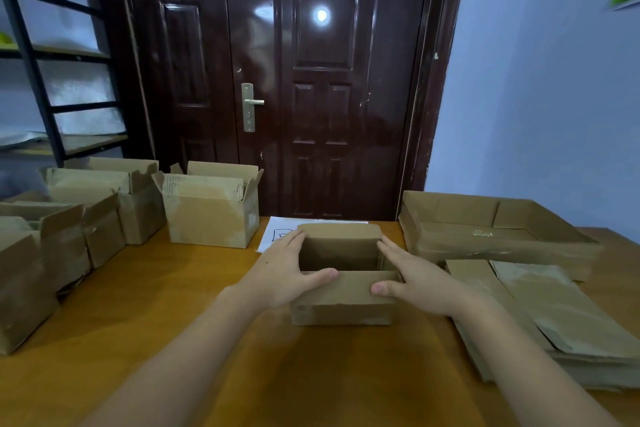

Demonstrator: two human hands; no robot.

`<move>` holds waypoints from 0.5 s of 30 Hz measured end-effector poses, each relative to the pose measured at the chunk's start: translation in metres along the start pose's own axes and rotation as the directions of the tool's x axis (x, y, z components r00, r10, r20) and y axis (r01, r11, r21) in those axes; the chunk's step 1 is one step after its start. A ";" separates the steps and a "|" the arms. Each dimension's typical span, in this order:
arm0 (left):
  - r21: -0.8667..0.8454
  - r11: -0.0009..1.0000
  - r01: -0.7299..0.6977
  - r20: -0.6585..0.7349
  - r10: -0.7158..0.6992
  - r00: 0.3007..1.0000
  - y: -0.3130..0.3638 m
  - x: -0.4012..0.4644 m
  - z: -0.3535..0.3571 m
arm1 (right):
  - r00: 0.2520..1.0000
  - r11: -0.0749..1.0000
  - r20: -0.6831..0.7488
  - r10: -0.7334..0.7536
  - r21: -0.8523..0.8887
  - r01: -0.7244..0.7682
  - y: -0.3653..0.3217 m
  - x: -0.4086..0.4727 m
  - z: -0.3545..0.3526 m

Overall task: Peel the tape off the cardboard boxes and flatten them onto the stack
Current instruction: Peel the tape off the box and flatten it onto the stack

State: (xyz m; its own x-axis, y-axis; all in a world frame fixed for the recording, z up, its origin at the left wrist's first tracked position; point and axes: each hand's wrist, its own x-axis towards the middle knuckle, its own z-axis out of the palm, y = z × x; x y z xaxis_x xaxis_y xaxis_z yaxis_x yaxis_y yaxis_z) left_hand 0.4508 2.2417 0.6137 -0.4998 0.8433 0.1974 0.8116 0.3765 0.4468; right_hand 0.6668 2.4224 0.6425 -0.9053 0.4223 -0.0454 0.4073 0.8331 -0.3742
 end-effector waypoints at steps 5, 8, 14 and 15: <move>0.016 1.000 -0.024 -0.118 0.025 0.993 -0.002 -0.016 -0.007 | 0.971 0.994 -0.230 0.060 0.102 -0.037 -0.001 -0.024 0.023; -0.116 0.993 0.016 -0.276 -0.048 0.960 -0.013 -0.031 -0.008 | 0.914 0.961 -0.386 0.128 0.274 -0.019 0.001 -0.033 0.039; -0.374 0.920 0.121 -0.282 -0.237 0.930 -0.041 -0.066 0.011 | 0.802 0.803 -0.447 0.395 0.592 -0.065 0.019 -0.049 0.058; -0.348 0.929 0.126 -0.247 -0.220 0.944 -0.043 -0.070 0.016 | 0.806 0.793 -0.427 0.411 0.604 -0.084 0.021 -0.051 0.062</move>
State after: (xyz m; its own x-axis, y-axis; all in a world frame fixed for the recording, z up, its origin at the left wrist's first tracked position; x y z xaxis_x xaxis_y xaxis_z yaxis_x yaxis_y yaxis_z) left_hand 0.4563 2.1724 0.5665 -0.7250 0.6184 0.3032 0.5859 0.3223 0.7435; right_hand 0.7140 2.3962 0.5798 -0.5107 0.8349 0.2052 0.3266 0.4092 -0.8520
